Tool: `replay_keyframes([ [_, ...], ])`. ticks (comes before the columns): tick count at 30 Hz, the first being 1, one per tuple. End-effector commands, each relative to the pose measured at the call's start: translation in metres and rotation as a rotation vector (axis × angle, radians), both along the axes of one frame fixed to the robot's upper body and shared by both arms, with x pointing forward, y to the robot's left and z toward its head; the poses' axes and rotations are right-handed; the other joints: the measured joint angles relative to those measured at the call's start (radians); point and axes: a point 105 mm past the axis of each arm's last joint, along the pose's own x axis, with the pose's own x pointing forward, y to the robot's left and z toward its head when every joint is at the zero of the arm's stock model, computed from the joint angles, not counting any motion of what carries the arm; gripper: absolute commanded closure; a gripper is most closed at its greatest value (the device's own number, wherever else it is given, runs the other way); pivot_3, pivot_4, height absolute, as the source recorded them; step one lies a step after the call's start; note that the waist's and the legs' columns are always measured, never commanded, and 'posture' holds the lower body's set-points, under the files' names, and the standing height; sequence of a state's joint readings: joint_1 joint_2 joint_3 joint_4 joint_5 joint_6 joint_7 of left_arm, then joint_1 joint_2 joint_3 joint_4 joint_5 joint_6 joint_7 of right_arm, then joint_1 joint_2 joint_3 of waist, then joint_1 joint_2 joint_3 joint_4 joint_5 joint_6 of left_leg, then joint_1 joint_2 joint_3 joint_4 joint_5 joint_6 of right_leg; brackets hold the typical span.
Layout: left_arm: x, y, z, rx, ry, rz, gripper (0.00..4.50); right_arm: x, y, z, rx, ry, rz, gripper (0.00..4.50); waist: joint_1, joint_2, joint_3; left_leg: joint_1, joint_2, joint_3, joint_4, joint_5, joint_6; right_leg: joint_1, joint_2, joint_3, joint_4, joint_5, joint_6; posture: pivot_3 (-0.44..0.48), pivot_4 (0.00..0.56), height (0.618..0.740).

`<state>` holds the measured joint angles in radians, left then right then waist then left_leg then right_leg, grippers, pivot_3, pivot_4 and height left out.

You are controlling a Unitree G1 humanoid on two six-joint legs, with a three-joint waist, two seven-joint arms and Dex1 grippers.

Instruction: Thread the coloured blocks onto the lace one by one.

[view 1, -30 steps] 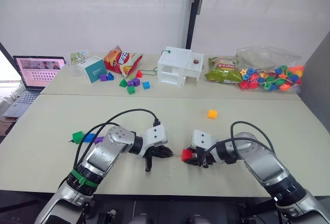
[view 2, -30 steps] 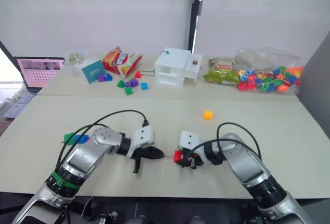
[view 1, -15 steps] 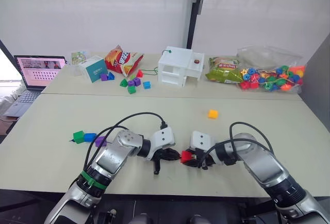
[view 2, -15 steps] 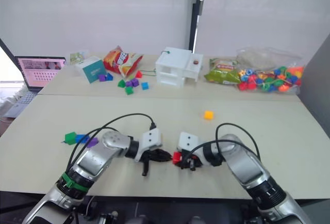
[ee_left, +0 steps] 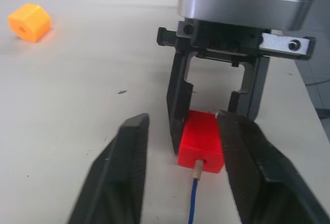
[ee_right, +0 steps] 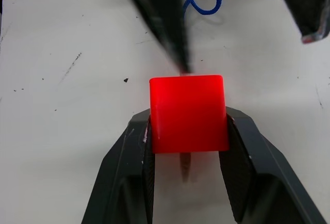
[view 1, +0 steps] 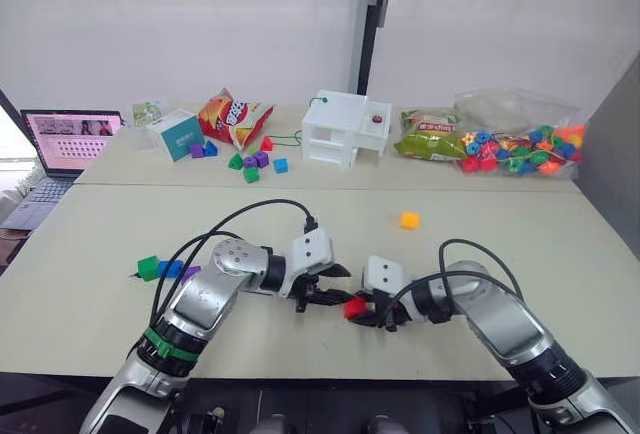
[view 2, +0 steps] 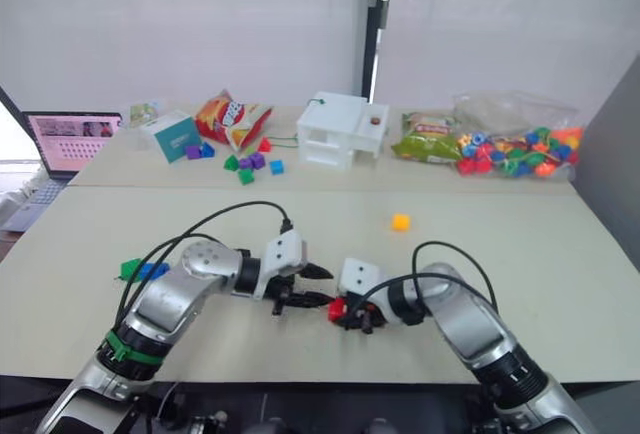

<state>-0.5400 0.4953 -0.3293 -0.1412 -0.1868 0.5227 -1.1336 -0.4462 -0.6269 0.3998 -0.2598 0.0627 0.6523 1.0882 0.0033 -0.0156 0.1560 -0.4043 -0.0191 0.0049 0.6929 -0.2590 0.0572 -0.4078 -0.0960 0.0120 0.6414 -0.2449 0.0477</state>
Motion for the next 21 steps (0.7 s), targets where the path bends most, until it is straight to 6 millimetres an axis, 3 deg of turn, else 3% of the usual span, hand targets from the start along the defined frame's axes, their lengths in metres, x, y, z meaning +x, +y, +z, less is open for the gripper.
replay_keyframes([
  [1,-0.005,0.014,-0.002,0.01,0.005,-0.02,1.55,-0.008,0.001,-0.014,-0.016,0.058,0.007,3.32,-0.001,0.0,0.0,0.0,0.0,0.0,0.0,0.0,0.0,0.0,0.0,0.0,0.0,0.0,0.0,0.0,0.15,0.74],
  [12,0.009,0.034,-0.036,0.088,0.009,0.036,1.55,-0.006,-0.003,-0.012,-0.019,0.049,-0.015,3.32,0.004,0.0,0.0,0.0,0.0,0.0,0.0,0.0,0.0,0.0,-0.001,-0.001,0.0,0.0,0.0,0.0,0.15,0.74],
  [21,0.005,0.027,-0.032,0.046,0.016,0.001,4.35,-0.006,-0.005,-0.012,-0.025,0.048,-0.028,3.32,0.005,0.0,0.0,0.0,0.0,0.0,0.0,0.0,0.0,0.001,-0.001,-0.001,0.0,0.0,0.0,0.0,0.15,0.74],
])
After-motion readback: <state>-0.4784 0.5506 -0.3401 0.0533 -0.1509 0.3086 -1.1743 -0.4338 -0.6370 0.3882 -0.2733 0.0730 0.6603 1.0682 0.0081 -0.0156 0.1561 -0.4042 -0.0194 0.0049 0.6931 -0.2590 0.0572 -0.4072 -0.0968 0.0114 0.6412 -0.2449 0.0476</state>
